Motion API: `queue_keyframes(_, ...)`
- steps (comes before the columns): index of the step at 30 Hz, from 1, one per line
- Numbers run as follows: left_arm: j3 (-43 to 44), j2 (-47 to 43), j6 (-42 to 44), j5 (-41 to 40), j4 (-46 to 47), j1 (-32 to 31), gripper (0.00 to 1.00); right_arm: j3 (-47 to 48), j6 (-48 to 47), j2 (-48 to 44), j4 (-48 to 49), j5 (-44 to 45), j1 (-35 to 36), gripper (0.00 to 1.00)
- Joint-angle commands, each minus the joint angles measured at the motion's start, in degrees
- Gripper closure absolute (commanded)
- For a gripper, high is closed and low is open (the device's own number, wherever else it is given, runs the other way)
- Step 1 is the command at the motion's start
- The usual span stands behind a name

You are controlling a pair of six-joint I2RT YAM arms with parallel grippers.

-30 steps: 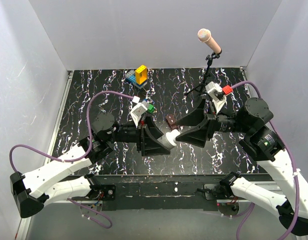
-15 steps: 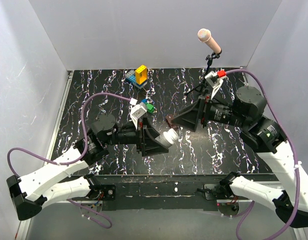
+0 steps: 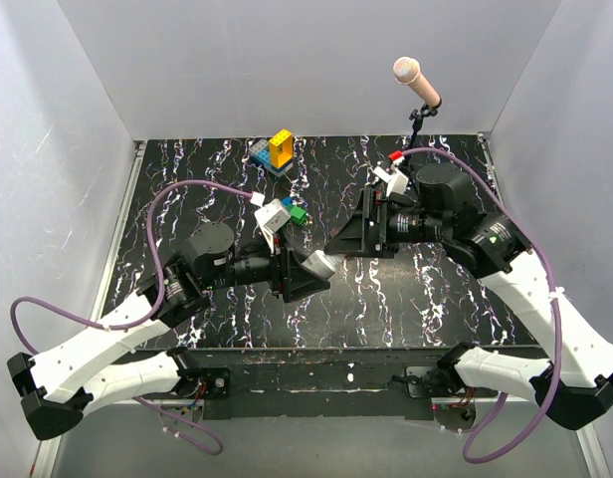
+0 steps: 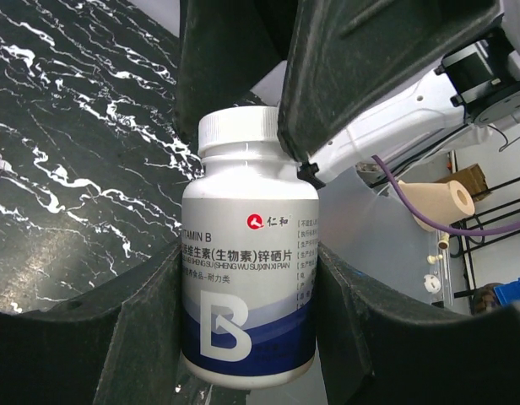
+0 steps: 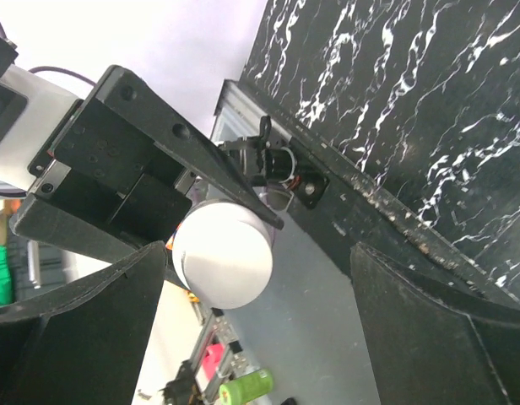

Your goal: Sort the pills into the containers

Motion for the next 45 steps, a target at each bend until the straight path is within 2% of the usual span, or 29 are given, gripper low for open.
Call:
queue_keyframes(1, 2.7, 0.4, 1.8, -1.2, -1.7, 0.1, 1.00, -2.9, 5.8, -0.9, 5.1, -5.2, -0.2, 0.07)
queue_keyframes(3, 2.7, 0.5, 1.8, -1.2, -1.6, 0.1, 1.00, -4.0, 6.6, -0.6, 6.3, -6.4, -0.2, 0.12)
queue_keyframes(10, 2.7, 0.6, 1.7, -0.7, -1.7, 0.1, 1.00, -5.9, 8.3, -0.6, 9.9, -8.9, -0.2, 0.40)
queue_keyframes(16, 2.5, 0.5, 1.6, 0.0, -1.6, 0.1, 1.00, -5.7, 8.7, -0.6, 10.9, -9.5, -0.2, 0.38)
queue_keyframes(20, 2.3, 0.3, 1.6, -0.1, -1.7, 0.1, 1.00, -5.1, 9.0, -0.7, 10.9, -9.7, -0.2, 0.42)
queue_keyframes(25, 2.3, 0.4, 1.4, -0.2, -1.6, 0.1, 1.00, -5.1, 7.7, -0.7, 11.0, -9.9, -0.2, 0.77)
queue_keyframes(30, 2.3, 0.4, 1.1, 0.5, -1.5, 0.1, 1.00, -5.1, 3.6, -1.4, 12.4, -10.3, -0.2, 0.92)
queue_keyframes(37, 0.8, -0.9, -2.1, 4.6, 3.6, 0.1, 1.00, -5.8, -4.3, -5.2, 17.5, -10.7, -0.2, 0.98)
queue_keyframes(45, -0.7, -1.4, -6.2, 12.2, 10.4, 0.1, 1.00, -6.8, -13.0, -8.5, 23.4, -14.7, -0.2, 0.99)
